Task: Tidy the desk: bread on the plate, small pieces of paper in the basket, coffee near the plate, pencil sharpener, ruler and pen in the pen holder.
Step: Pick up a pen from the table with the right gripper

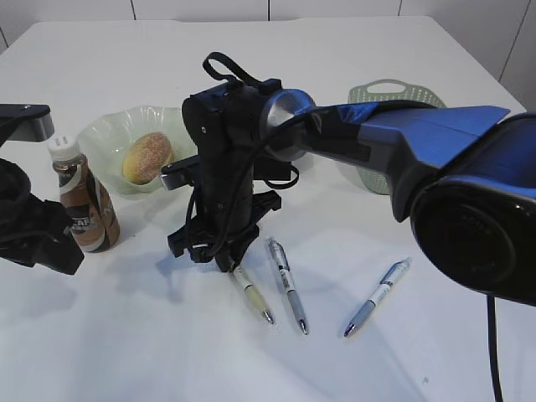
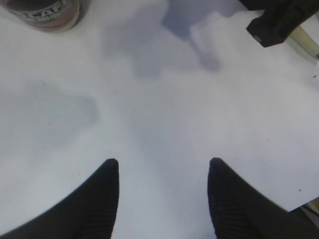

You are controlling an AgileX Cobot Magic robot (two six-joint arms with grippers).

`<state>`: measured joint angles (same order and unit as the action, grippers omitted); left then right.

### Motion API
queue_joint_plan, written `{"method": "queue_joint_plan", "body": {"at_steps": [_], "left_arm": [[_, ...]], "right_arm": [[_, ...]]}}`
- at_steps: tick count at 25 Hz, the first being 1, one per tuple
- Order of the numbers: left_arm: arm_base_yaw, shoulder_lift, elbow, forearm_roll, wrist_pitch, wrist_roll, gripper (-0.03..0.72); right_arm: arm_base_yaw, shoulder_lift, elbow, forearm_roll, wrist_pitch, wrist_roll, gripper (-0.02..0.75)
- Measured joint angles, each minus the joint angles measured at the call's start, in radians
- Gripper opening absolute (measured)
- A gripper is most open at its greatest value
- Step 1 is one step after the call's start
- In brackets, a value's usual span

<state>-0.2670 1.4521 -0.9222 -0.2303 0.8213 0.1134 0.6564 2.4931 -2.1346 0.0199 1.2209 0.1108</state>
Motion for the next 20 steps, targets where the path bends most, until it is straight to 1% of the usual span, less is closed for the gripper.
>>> {"method": "queue_joint_plan", "body": {"at_steps": [2,7,14,20], "left_arm": [[0.000,0.000,0.000,0.000,0.000,0.000,0.400],[0.000,0.000,0.000,0.000,0.000,0.000,0.400],[0.000,0.000,0.000,0.000,0.000,0.000,0.400],[0.000,0.000,0.000,0.000,0.000,0.000,0.400]], "right_arm": [[0.000,0.000,0.000,0.000,0.000,0.000,0.151],[0.000,0.000,0.000,0.000,0.000,0.000,0.113],[0.000,-0.008,0.000,0.000,0.000,0.000,0.107],[0.000,-0.082,0.000,0.000,0.000,0.000,0.106]]}}
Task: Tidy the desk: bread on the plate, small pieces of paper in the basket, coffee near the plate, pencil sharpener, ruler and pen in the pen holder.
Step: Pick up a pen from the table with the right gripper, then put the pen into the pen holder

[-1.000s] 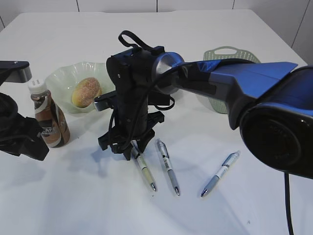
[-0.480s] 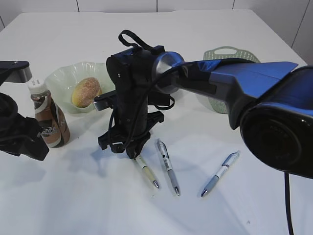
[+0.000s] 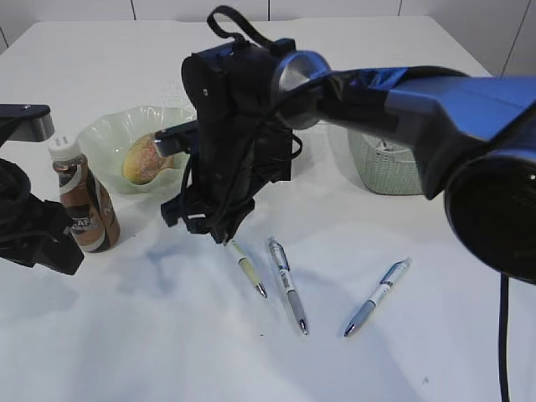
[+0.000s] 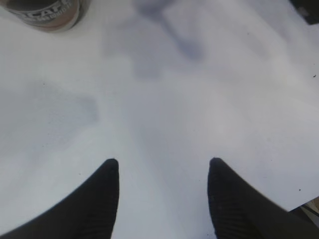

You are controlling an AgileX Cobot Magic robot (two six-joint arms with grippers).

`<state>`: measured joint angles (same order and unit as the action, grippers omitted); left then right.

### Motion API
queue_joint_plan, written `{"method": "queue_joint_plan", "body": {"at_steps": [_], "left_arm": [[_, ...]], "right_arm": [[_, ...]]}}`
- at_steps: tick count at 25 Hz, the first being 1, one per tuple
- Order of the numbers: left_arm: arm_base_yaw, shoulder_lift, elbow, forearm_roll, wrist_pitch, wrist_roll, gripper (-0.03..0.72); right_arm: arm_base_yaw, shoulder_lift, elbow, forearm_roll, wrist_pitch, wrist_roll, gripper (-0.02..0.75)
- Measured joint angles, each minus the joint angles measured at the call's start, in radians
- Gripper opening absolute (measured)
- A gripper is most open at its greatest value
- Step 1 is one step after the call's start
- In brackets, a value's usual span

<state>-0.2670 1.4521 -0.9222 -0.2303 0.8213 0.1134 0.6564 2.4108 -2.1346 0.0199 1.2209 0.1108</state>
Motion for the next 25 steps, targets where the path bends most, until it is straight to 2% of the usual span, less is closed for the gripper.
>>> {"method": "queue_joint_plan", "body": {"at_steps": [6,16,18,19,25], "left_arm": [[0.000,0.000,0.000,0.000,0.002,0.000,0.400],[0.000,0.000,0.000,0.000,0.005,0.000,0.400],[0.000,0.000,0.000,0.000,0.005,0.000,0.400],[0.000,0.000,0.000,0.000,0.005,0.000,0.400],[0.000,0.000,0.000,0.000,0.002,0.000,0.400]], "right_arm": [[-0.015,-0.075,-0.022,-0.008,0.005,0.000,0.104],[-0.164,-0.164,-0.116,-0.020,0.017,0.000,0.101],[-0.164,-0.164,-0.116,-0.020,0.020,0.000,0.101],[-0.203,-0.171,-0.124,-0.020,0.020,0.000,0.100],[-0.238,-0.171,-0.124,-0.038,-0.032,-0.011,0.093]]}}
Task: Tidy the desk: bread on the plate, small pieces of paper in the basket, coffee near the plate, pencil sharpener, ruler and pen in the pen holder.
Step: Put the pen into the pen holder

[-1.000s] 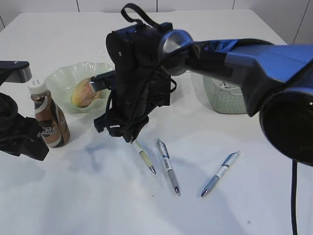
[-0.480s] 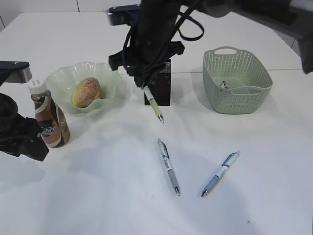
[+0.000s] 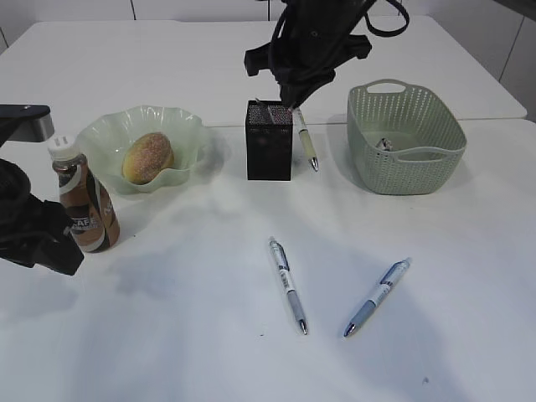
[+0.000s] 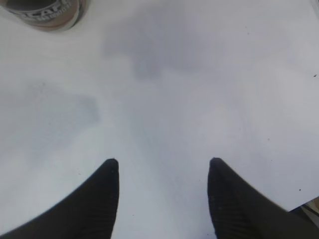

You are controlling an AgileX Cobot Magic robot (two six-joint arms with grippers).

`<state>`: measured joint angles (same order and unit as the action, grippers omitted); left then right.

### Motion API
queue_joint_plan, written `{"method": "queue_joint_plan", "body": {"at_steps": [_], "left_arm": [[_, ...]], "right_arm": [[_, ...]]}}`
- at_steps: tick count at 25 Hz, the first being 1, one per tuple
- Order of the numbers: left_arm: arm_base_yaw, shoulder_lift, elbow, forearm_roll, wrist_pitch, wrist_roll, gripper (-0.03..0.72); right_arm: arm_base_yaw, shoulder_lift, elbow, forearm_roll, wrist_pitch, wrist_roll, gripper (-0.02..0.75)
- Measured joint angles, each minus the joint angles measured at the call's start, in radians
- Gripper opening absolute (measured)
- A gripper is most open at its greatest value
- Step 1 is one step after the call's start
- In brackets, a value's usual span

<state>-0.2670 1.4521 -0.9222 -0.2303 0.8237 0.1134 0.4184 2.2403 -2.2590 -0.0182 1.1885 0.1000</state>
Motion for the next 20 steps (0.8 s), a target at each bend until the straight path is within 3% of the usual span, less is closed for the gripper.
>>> {"method": "queue_joint_plan", "body": {"at_steps": [20], "left_arm": [[0.000,0.000,0.000,0.000,-0.006,0.000,0.400]], "right_arm": [[0.000,0.049,0.000,-0.064,-0.548,-0.053,0.081]]}}
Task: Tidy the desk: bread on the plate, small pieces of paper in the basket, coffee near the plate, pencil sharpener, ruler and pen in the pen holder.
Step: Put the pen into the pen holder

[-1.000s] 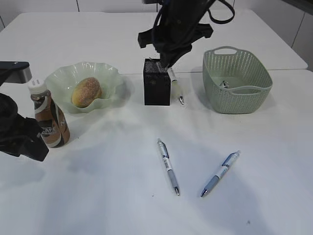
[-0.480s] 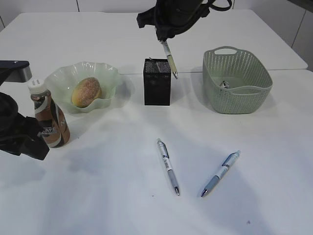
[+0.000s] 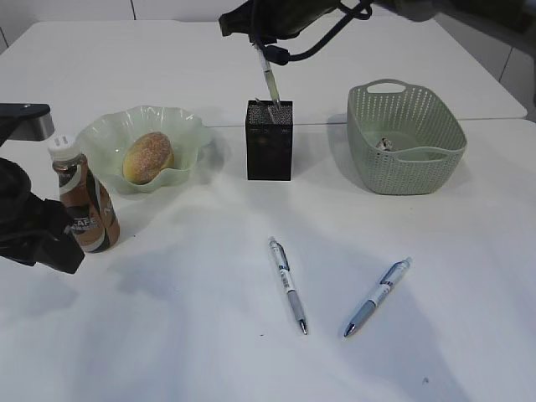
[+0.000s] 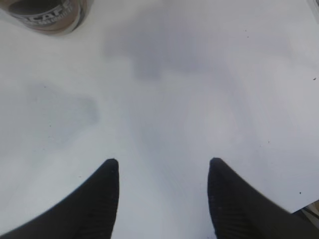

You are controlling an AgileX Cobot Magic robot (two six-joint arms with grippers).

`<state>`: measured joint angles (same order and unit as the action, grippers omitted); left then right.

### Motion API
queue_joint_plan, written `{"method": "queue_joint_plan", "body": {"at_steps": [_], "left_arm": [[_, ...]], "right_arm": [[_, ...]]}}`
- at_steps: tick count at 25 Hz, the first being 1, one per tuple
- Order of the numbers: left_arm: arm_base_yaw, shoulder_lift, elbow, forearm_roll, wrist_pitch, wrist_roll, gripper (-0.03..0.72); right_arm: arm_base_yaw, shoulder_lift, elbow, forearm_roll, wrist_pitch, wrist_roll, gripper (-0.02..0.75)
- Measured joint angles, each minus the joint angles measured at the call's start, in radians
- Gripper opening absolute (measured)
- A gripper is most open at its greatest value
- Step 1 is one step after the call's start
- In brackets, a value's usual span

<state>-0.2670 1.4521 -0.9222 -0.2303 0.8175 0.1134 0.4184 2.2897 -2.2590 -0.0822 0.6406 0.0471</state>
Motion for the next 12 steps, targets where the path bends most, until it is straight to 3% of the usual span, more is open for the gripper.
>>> {"method": "queue_joint_plan", "body": {"at_steps": [5,12], "left_arm": [[0.000,0.000,0.000,0.000,-0.014,0.000,0.400],[0.000,0.000,0.000,0.002,-0.036,0.000,0.400]], "right_arm": [[-0.013,0.047,0.000,-0.026,-0.170,-0.007,0.081],[-0.045,0.097,0.000,-0.011,-0.198,-0.007,0.081]]}}
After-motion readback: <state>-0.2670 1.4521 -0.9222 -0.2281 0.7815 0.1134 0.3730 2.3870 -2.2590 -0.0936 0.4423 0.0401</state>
